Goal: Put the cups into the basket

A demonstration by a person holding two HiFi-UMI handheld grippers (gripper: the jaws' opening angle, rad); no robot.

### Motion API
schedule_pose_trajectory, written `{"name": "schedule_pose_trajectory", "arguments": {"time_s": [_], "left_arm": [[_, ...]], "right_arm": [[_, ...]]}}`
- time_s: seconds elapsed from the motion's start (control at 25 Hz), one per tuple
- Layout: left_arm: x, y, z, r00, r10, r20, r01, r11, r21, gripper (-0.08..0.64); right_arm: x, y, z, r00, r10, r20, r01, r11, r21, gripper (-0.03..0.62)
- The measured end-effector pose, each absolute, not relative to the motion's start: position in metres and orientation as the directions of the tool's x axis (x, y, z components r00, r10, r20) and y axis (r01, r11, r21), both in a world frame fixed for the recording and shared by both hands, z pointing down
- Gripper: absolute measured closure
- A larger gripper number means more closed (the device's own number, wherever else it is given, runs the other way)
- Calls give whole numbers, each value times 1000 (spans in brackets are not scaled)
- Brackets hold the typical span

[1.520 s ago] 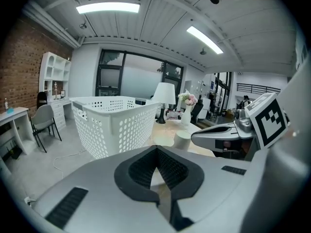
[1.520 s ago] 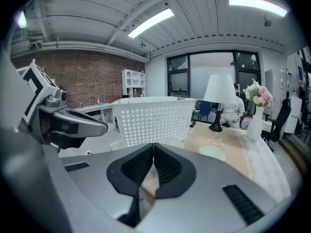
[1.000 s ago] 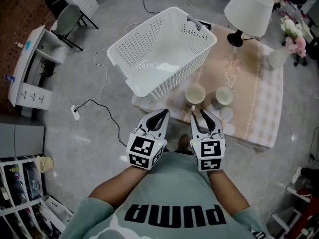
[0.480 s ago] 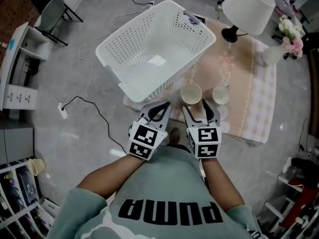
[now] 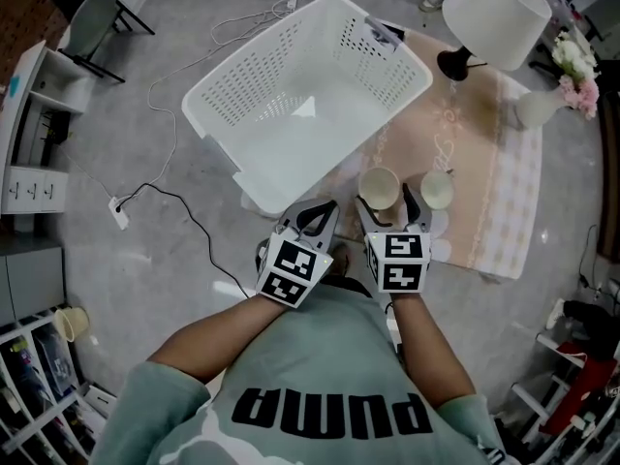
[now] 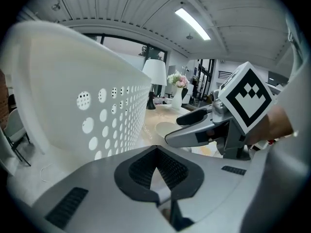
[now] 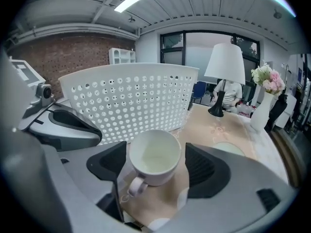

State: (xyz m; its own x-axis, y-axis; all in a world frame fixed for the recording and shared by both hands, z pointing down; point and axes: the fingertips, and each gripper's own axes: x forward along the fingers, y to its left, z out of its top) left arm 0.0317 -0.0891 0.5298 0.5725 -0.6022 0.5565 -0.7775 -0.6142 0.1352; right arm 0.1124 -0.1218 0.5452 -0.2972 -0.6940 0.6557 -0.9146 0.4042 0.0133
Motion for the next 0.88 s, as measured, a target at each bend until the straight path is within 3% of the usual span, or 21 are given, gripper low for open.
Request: {"name": "schedule_pose_trajectory", "arguments": {"time_s": [0.88], "left_arm": [[35,-92,543,598,-573,560,-755,-637,155,557]], "right_arm": [[106,-136,567,-263,-669,695,-907,417,59,215]]}}
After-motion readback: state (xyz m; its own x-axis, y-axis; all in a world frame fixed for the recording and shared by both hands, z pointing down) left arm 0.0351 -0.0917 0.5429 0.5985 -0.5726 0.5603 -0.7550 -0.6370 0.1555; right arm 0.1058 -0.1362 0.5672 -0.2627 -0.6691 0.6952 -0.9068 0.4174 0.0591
